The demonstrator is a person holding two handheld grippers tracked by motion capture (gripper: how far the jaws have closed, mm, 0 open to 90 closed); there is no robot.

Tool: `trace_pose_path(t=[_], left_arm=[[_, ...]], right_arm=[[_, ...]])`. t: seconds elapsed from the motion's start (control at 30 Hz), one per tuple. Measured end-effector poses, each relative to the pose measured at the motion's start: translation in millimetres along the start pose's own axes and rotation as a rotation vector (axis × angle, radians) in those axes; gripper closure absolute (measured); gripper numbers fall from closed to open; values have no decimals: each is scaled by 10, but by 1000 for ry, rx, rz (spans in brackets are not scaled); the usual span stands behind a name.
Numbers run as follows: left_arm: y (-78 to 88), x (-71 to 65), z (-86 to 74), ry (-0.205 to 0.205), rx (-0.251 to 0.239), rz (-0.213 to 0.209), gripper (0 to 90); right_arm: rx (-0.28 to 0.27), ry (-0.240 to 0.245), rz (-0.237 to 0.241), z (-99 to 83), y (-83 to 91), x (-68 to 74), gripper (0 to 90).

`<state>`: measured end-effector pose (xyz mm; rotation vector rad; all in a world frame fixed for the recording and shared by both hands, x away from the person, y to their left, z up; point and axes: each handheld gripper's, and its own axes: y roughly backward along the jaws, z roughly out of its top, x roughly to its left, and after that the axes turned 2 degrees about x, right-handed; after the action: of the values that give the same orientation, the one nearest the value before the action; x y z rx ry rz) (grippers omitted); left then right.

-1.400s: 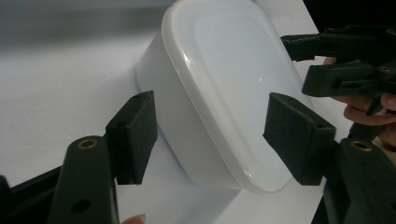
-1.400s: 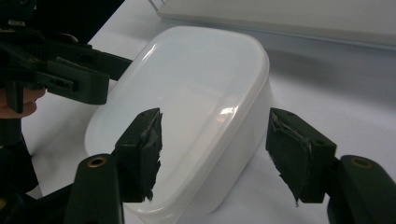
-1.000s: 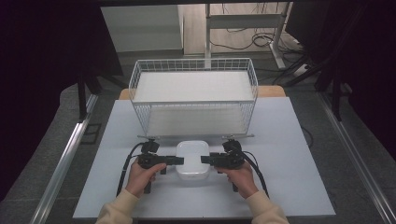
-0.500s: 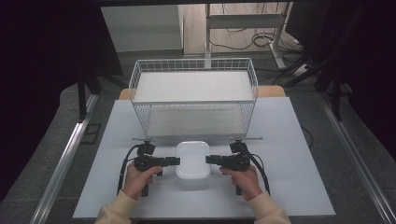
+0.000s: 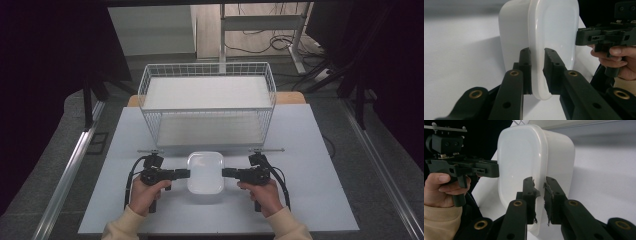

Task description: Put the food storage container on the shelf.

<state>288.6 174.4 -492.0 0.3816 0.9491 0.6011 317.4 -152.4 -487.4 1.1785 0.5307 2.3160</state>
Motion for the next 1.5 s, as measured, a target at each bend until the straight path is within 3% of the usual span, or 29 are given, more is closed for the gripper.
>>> trace_pose_path(t=[0.43,0.63,1.07,1.5], left_arm=[[60,-69,-10,-38,-12,12,791],[132,-166,3,-88,-29,32,793],[281,-357,35,-161,-87,34,796],[389,-523,170,-233,-130,36,797]], right_arm=[[-12,55,-21,5,30,82,802],[-36,110,-37,24,86,177,801],[-89,211,-44,82,250,372,800],[-145,298,-67,197,426,556,800]])
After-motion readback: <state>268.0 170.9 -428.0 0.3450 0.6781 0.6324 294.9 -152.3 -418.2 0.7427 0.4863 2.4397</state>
